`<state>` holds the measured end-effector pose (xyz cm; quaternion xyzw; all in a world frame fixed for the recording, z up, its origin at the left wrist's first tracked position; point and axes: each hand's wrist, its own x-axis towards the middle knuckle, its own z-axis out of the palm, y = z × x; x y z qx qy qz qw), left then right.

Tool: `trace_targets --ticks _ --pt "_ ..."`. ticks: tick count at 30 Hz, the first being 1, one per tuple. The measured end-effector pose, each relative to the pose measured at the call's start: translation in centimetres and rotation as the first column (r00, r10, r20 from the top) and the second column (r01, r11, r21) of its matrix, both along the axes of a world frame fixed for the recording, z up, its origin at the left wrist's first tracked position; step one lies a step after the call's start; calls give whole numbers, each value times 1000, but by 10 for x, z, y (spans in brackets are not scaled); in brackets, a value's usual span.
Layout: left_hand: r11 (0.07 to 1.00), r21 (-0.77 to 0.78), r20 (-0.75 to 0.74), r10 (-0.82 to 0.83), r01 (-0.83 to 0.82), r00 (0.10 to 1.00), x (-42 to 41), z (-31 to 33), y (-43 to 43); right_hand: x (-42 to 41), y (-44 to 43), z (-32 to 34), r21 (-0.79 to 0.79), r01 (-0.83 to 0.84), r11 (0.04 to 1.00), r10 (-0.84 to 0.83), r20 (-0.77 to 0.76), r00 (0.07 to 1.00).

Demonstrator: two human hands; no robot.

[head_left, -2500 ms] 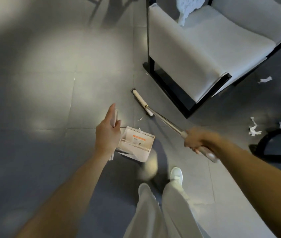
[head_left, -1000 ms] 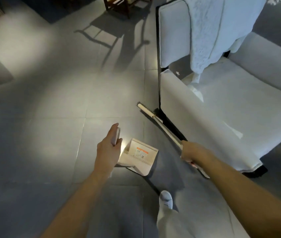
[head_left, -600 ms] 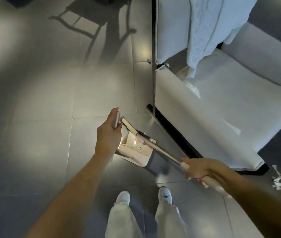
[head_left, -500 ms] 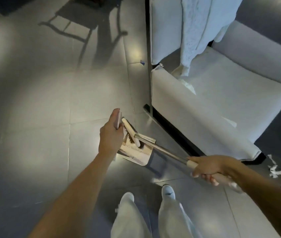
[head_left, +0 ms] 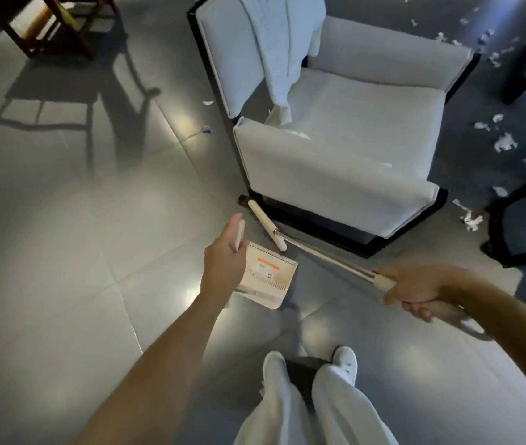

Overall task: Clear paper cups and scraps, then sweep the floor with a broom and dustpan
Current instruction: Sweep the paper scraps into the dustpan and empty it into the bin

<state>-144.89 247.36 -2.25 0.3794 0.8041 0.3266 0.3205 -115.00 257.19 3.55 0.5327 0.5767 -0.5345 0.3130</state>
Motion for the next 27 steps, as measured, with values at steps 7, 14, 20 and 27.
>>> trace_targets --ticks 7,14,20,27 --pt "972 74 -29 -221 223 975 66 17 -3 74 -56 1 2 94 996 -94 24 995" --pt "894 96 -64 -434 439 899 193 10 5 207 -116 3 -42 270 962 -268 40 963" --pt "830 161 -161 -512 535 844 323 11 14 333 -141 20 25 320 947 -319 168 933" --pt "799 228 -140 -538 556 831 429 11 50 435 -126 33 85 545 834 -551 154 820"
